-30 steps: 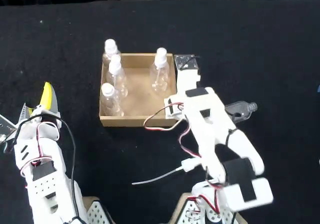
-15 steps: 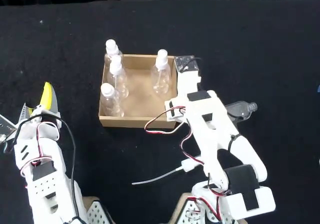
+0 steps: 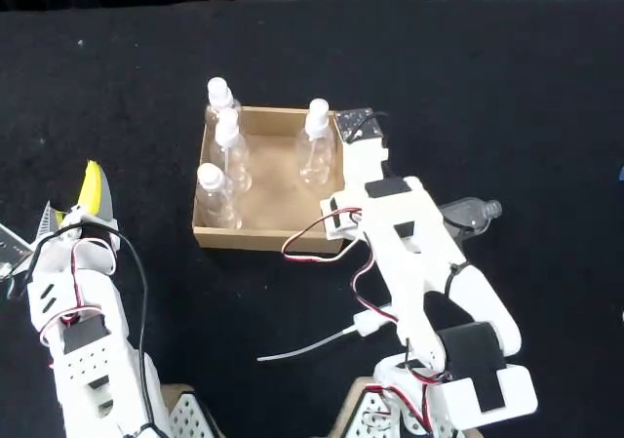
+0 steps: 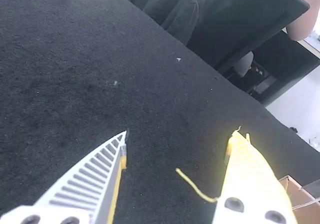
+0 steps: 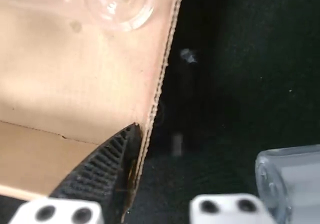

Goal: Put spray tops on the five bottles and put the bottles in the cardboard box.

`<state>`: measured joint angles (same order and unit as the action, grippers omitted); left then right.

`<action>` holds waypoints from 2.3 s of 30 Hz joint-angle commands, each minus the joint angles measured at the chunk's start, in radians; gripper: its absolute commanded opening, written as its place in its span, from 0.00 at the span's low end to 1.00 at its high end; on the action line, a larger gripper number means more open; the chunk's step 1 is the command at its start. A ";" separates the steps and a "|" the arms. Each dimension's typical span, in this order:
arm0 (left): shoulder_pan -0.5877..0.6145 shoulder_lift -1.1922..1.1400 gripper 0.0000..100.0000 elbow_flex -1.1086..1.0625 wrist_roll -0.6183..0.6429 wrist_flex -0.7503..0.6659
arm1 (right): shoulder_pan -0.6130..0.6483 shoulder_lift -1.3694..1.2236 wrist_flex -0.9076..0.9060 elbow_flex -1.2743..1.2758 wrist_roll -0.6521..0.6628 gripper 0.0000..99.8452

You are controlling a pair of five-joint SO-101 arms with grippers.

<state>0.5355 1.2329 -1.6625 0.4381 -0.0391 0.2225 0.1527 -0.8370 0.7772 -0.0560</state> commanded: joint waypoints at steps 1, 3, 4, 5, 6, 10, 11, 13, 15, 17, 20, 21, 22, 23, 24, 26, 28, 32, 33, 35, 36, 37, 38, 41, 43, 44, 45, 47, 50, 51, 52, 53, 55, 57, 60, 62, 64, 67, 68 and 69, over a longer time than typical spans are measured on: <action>-0.013 0.003 0.30 0.019 -0.005 -0.018 | 0.017 0.077 -0.026 -0.074 0.005 0.22; -0.013 0.003 0.30 0.019 -0.005 -0.018 | 0.011 0.111 -0.092 -0.128 0.003 0.20; -0.013 0.003 0.30 0.018 -0.005 -0.018 | 0.014 0.136 -0.143 -0.160 0.002 0.19; -0.013 0.003 0.30 0.018 -0.005 -0.018 | 0.018 0.165 -0.198 -0.196 -0.012 0.19; -0.013 0.003 0.30 0.018 -0.005 -0.018 | 0.021 0.197 -0.253 -0.234 -0.040 0.19; -0.013 0.003 0.30 0.018 -0.005 -0.018 | 0.003 0.332 -0.460 -0.394 -0.114 0.19; -0.013 0.003 0.30 0.018 -0.005 -0.018 | -0.020 0.357 -0.502 -0.429 -0.124 0.19; -0.013 0.003 0.30 0.018 -0.005 -0.018 | -0.109 0.397 -0.562 -0.472 -0.164 0.19; -0.013 0.003 0.30 0.016 -0.005 -0.018 | -0.249 0.401 -0.585 -0.486 -0.247 0.19; -0.013 0.003 0.30 0.016 -0.005 -0.018 | -0.399 0.380 -0.577 -0.469 -0.336 0.19; -0.013 0.003 0.30 0.016 -0.005 -0.018 | -0.532 0.306 -0.566 -0.440 -0.387 0.19; -0.013 0.003 0.30 0.016 -0.005 -0.018 | -0.546 0.275 -0.568 -0.432 -0.385 0.21; -0.013 0.003 0.30 0.016 -0.005 -0.018 | -0.551 0.243 -0.571 -0.426 -0.385 0.23; -0.013 0.003 0.30 0.016 -0.005 -0.018 | -0.552 0.209 -0.577 -0.427 -0.388 0.27; -0.013 0.003 0.30 0.016 -0.005 -0.018 | -0.552 0.176 -0.577 -0.429 -0.394 0.31; -0.013 0.003 0.30 0.016 -0.005 -0.018 | -0.534 0.107 -0.566 -0.441 -0.402 0.36; -0.013 0.003 0.30 0.016 -0.005 -0.018 | -0.508 0.036 -0.554 -0.475 -0.457 0.37; -0.013 0.003 0.30 0.015 -0.006 -0.018 | -0.477 -0.085 -0.560 -0.591 -0.545 0.34; -0.013 0.003 0.30 0.015 -0.006 -0.018 | -0.474 -0.114 -0.560 -0.621 -0.560 0.34; -0.013 0.003 0.30 0.015 -0.006 -0.018 | -0.479 -0.165 -0.560 -0.661 -0.614 0.34; -0.013 0.003 0.30 0.015 -0.006 -0.018 | -0.485 -0.191 -0.560 -0.673 -0.640 0.34; -0.013 0.003 0.30 0.015 -0.006 -0.018 | -0.493 -0.220 -0.560 -0.682 -0.661 0.34; -0.013 0.003 0.30 0.015 -0.006 -0.018 | -0.499 -0.245 -0.560 -0.690 -0.674 0.34; -0.013 0.003 0.30 0.015 -0.006 -0.020 | -0.523 -0.311 -0.557 -0.708 -0.687 0.34; -0.013 0.003 0.30 0.015 -0.006 -0.020 | -0.542 -0.349 -0.555 -0.733 -0.686 0.34; -0.013 0.003 0.30 0.015 -0.006 -0.020 | -0.552 -0.367 -0.555 -0.743 -0.689 0.34; -0.013 0.003 0.30 0.015 -0.006 -0.020 | -0.562 -0.384 -0.555 -0.757 -0.690 0.34; -0.013 0.003 0.30 0.015 -0.006 -0.020 | -0.568 -0.418 -0.555 -0.774 -0.683 0.34; -0.013 0.003 0.30 0.015 -0.006 -0.020 | -0.566 -0.469 -0.555 -0.780 -0.681 0.34; -0.013 0.003 0.30 0.015 -0.006 -0.020 | -0.565 -0.487 -0.555 -0.782 -0.680 0.34; -0.013 0.003 0.30 0.015 -0.006 -0.020 | -0.565 -0.506 -0.554 -0.785 -0.674 0.34; -0.013 0.003 0.30 0.015 -0.006 -0.018 | -0.563 -0.524 -0.554 -0.789 -0.654 0.34; -0.013 0.003 0.30 0.013 -0.006 -0.018 | -0.563 -0.559 -0.555 -0.816 -0.575 0.34; -0.013 0.003 0.30 0.013 -0.006 -0.018 | -0.566 -0.591 -0.560 -0.848 -0.485 0.34; -0.013 0.003 0.30 0.013 -0.006 -0.017 | -0.563 -0.633 -0.568 -0.880 -0.371 0.34; -0.013 0.003 0.30 0.013 -0.006 -0.017 | -0.563 -0.651 -0.600 -0.898 -0.305 0.34; -0.013 0.003 0.30 0.013 -0.006 -0.017 | -0.563 -0.667 -0.632 -0.929 -0.244 0.32; -0.013 0.003 0.30 0.013 -0.006 -0.017 | -0.571 -0.677 -0.651 -0.969 -0.153 0.18; -0.013 0.003 0.30 0.013 -0.006 -0.017 | -0.571 -0.679 -0.647 -0.980 -0.115 0.11; -0.013 0.003 0.30 0.013 -0.006 -0.017 | -0.572 -0.679 -0.646 -0.987 -0.078 0.04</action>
<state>0.5355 1.2329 -1.6625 0.4381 -0.0391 -0.3314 -0.5409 -1.4676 -0.1373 -0.2248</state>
